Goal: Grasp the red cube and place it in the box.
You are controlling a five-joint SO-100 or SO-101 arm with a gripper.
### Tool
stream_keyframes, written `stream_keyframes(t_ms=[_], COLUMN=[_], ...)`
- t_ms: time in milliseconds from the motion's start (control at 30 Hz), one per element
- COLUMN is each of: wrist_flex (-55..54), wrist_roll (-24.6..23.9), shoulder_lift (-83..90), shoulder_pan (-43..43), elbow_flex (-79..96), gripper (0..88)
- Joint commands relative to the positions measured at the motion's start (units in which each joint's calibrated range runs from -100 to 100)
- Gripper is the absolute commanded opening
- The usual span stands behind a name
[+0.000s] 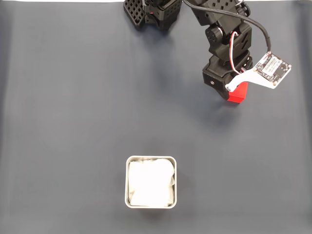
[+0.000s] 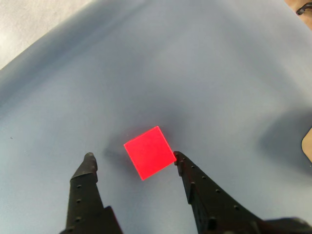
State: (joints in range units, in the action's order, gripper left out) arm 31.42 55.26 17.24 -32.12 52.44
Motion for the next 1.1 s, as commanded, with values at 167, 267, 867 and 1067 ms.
stream_keyframes(t_ms=[167, 267, 867, 1067], wrist_flex=[-1.01, -1.67, -2.82, -2.82], wrist_roll=[0.68, 1.07, 1.76, 2.54], shoulder_lift=[0.61, 0.18, -1.81, -1.9], shoulder_pan=[-1.54, -1.83, -2.68, -2.68], elbow_flex=[-2.17, -2.44, -3.26, -3.26], gripper=[36.9, 36.9, 35.8, 26.6])
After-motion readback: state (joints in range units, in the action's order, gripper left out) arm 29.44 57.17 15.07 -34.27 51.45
